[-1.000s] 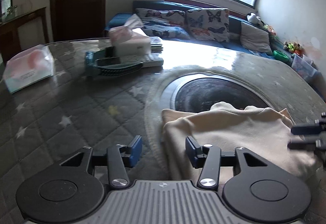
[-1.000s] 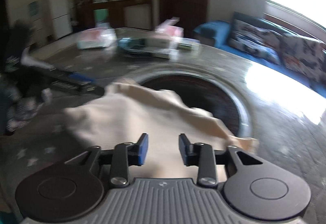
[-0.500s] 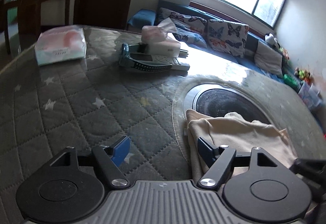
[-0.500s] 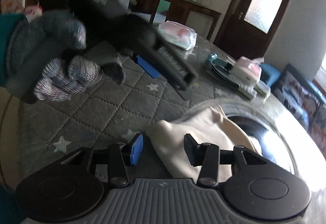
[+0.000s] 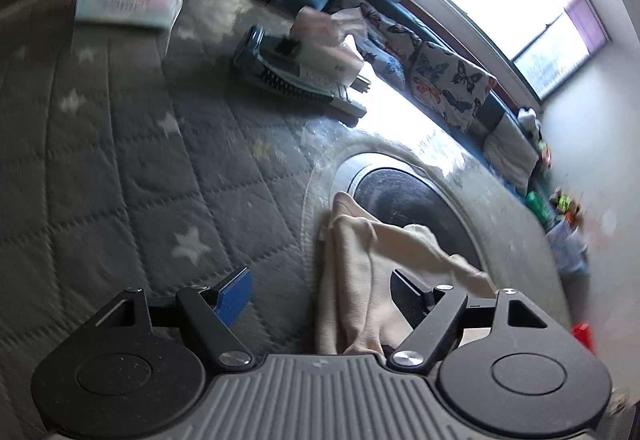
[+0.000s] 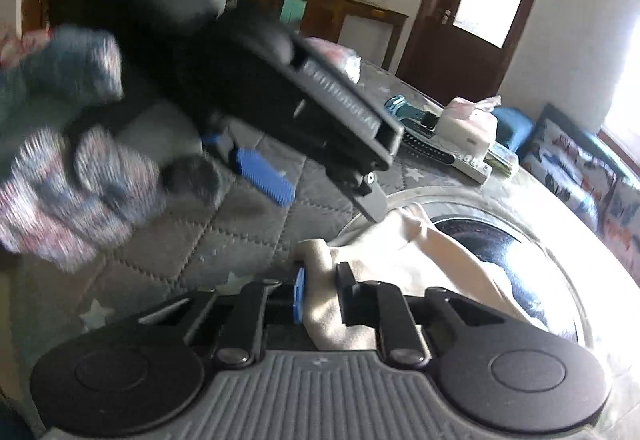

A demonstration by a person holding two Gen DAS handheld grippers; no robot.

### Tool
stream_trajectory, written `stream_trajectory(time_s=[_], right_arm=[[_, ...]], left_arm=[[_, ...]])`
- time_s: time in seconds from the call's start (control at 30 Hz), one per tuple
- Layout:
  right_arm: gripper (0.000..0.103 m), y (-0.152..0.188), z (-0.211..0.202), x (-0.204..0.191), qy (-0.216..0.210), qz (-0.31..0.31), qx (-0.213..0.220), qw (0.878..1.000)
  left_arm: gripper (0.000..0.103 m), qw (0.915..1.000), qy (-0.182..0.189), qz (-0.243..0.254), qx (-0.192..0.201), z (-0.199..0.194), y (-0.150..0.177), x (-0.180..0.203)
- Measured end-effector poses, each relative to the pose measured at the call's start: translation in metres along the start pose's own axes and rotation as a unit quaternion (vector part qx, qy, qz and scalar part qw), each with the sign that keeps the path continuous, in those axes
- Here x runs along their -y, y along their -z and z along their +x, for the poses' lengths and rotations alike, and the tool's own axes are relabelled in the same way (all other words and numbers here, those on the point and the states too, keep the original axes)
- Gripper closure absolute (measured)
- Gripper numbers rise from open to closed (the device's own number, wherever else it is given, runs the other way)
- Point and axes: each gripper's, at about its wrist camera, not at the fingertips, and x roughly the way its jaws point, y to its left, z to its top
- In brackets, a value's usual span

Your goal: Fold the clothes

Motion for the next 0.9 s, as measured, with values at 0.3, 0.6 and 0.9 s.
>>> stream_trajectory(time_s=[0.3,0.6,0.9], right_arm=[[0.09,-0.003,-0.023,0.042,-0.035,0.093,0.034,0.994],[0.091,0.003,-0.028,0.05,-0.051,0.106,0.044,0.992],[0.081,0.012,-0.037,0.06,-0.042,0.128,0.041,0.99]], left_arm=[[0.026,0.9954,0.027,-0.087,-0.03,0.018,-0.006,0.006],[0.062,0.9847,0.053,-0.155,-0.06,0.043,-0.002,0.006],[0.087,0.9835,0.046,-0.165,-0.057,0.048,-0.001,-0.004]])
